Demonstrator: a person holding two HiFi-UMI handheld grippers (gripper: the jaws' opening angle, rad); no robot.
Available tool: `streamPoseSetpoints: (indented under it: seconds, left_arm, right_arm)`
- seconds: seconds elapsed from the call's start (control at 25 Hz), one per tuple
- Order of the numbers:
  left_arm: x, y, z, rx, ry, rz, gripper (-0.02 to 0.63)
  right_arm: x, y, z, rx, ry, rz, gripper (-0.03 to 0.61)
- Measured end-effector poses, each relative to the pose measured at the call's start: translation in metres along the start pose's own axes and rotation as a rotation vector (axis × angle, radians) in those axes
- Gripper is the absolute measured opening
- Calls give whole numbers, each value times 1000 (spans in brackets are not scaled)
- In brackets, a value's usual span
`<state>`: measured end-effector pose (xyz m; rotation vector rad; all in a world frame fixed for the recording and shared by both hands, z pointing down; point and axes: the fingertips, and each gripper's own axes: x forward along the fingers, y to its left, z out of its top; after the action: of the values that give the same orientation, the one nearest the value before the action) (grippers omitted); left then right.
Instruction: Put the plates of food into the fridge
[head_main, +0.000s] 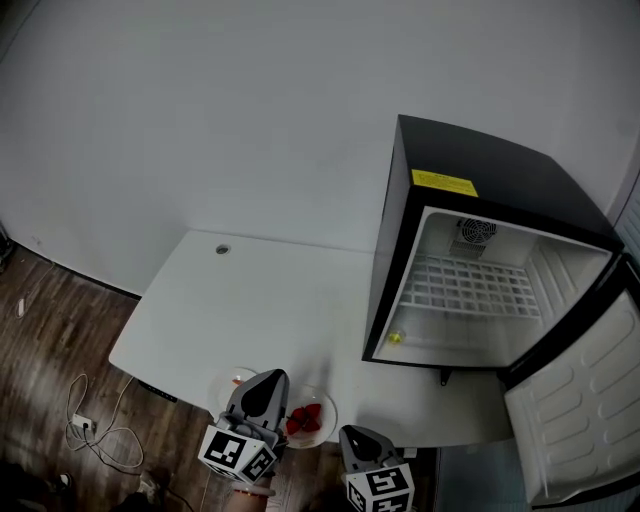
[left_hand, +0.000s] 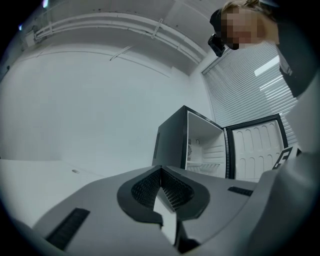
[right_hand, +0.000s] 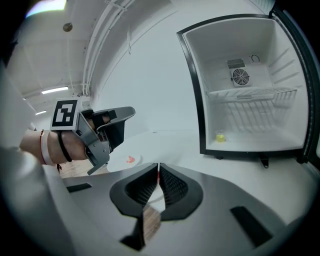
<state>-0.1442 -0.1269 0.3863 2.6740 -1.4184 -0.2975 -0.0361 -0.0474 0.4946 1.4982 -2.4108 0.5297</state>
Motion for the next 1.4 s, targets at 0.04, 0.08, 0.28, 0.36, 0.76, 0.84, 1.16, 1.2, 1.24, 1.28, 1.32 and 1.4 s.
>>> streamPoseSetpoints:
  seconds: [0.04,0.08,0.28,0.36,0.76,0.84,1.16,1.2,1.24,1.28,1.32,1.4]
  left_arm:
    - [-8,2,-3,-2,5,8,6]
    - [-15,4,-7,-4,8,16,6]
    - [-45,13,-27,-2,39,57,6]
    - [-54,17,-35,-6,47,71,6]
    - [-91,15,-82,-59,72,112,6]
    - [-98,15,-90,-64,82,122,6]
    - [-120,16,-114,-62,111,137,6]
    - [-122,16,-116,-66,114,139,6]
    - [-124,15,-117,-73,112,140,6]
    - [-125,14,-118,-79,105,138,6]
    - [-126,13,-120,-84,105,138,6]
    - [-131,13,-128,-87,132,147,6]
  right_arm:
    - [0,6,-5,2,9,12,9]
    - [0,12,-10,5,19,25,9]
    - [1,36,-33,19,69,71,9]
    - [3,41,-42,37,87,73,11]
    - [13,62,-87,262,167,89,43]
    - [17,65,-92,313,176,94,52]
    - [33,66,-107,582,167,63,98]
    - [35,66,-107,631,157,64,101]
    - [37,66,-107,681,145,66,104]
    - [39,66,-107,724,136,70,104]
    - [42,66,-107,755,128,74,104]
    - [46,66,-107,799,112,79,104]
